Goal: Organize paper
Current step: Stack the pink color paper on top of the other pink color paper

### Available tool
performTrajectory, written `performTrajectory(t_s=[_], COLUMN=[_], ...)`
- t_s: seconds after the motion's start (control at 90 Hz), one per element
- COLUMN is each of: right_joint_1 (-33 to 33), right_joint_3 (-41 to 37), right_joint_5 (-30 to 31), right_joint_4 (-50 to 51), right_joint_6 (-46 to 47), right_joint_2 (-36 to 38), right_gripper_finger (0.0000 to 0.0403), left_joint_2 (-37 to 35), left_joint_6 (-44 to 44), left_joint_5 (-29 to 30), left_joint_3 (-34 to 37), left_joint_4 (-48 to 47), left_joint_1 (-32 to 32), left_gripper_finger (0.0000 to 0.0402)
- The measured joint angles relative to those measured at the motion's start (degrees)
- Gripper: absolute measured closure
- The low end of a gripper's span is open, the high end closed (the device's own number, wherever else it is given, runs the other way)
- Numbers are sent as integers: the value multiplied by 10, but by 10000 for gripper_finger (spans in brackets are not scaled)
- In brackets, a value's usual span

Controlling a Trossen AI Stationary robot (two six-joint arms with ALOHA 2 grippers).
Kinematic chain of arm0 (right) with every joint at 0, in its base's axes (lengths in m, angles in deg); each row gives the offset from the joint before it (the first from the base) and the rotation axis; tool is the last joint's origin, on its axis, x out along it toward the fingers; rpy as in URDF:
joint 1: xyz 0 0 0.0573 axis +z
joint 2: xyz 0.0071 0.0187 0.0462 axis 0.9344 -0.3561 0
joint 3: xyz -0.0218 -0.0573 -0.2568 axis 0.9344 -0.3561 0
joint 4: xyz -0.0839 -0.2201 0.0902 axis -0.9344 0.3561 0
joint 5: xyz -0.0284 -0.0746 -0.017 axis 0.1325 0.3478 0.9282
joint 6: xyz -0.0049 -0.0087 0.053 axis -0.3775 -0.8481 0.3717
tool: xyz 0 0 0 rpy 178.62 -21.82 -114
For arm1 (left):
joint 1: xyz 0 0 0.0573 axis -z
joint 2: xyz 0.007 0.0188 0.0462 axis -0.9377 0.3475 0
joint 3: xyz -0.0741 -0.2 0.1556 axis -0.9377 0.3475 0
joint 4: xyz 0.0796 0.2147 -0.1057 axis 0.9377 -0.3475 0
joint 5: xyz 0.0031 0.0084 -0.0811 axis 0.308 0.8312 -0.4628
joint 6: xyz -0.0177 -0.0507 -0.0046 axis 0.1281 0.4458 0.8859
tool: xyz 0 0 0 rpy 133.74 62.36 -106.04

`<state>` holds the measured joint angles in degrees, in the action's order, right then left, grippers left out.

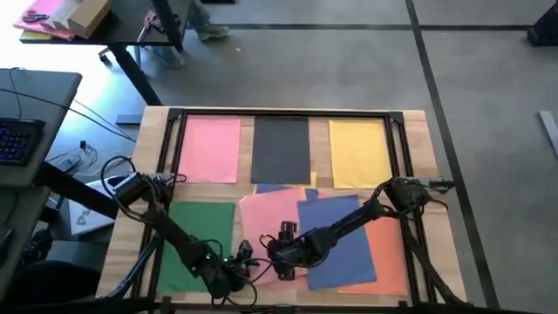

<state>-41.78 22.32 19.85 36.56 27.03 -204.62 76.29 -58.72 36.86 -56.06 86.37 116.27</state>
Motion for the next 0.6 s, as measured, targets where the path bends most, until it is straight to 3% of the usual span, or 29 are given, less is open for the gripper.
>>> performTrajectory(t_s=[0.422, 0.6], right_joint_1=[0, 0], right_joint_3=[0, 0], right_joint_5=[0, 0], right_joint_4=[14, 24], right_joint_6=[5, 6], right_joint_2=[0, 0], right_gripper_finger=[187, 187], left_joint_2=[2, 2], left_joint_6=[-30, -26], left_joint_5=[4, 6], left_joint_3=[-24, -45], left_joint_4=[-15, -68], left_joint_1=[0, 3], left_gripper_finger=[229, 229])
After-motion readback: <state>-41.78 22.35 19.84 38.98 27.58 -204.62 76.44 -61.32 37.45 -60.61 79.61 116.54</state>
